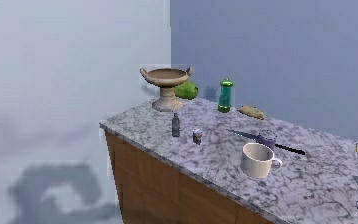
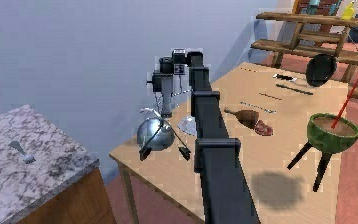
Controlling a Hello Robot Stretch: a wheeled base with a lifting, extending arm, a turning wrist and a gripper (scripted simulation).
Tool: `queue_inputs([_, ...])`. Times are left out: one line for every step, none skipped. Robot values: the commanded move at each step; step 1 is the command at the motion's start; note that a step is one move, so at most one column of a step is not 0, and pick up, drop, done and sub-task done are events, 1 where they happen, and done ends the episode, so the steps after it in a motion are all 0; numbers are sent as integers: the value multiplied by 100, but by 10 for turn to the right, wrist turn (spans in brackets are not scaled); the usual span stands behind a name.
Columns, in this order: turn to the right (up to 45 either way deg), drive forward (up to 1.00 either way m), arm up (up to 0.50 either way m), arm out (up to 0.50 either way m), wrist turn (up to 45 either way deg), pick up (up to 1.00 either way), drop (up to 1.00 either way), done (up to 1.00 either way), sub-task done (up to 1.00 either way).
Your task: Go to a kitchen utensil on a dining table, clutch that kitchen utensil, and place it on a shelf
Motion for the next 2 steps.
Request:
queue_inputs([0,0,0,0,450,0,0,0,0])
queue_inputs([0,0,0,0,450,0,0,0,0])
